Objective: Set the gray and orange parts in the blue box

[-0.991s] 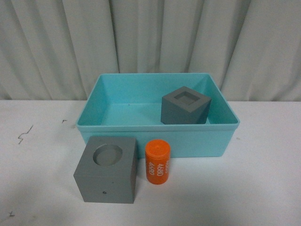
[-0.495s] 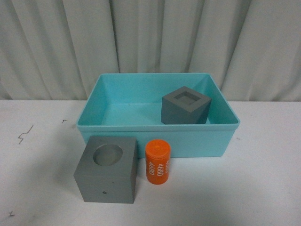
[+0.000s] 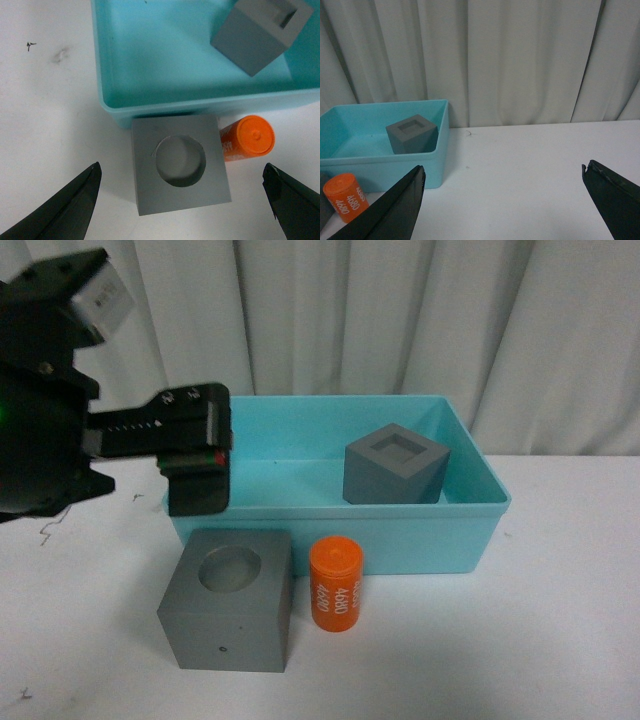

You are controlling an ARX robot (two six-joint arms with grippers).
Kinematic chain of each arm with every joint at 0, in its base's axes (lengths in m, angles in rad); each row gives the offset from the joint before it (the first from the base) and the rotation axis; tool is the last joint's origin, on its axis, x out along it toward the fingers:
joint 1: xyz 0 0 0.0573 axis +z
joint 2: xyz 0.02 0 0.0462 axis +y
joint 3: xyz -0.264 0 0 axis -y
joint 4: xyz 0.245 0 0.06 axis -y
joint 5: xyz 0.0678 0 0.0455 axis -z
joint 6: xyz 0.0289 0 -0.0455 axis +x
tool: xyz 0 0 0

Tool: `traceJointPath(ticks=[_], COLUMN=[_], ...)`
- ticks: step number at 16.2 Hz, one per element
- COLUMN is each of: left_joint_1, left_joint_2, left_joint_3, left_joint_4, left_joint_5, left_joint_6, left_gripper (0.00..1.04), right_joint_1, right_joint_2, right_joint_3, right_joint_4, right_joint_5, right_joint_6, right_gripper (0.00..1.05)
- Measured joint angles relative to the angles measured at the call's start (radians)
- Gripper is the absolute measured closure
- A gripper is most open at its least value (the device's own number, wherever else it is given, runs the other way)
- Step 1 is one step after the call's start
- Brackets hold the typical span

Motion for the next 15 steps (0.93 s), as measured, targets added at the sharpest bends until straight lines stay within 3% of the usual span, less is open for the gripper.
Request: traceJointPath(ticks=[8, 15], left_joint_1=[-0.041, 0.006], left_joint_2=[0.212, 0.333], left_joint_3=[0.056, 0.091], left_joint_4=[0.010, 0.038], left_joint_5=[-0.054, -0.076], left_joint_6=[0.129, 0.113], left_gripper=[0.07, 0.07], right_joint_1=[0.000, 0.000], right_joint_2=[0.000, 0.000], right_joint_3=[0.000, 0.000], right_joint_4=[0.000, 0.000], right_joint_5=[0.000, 0.000], right_joint_6=[0.000, 0.000], right_gripper=[0.06, 0.06])
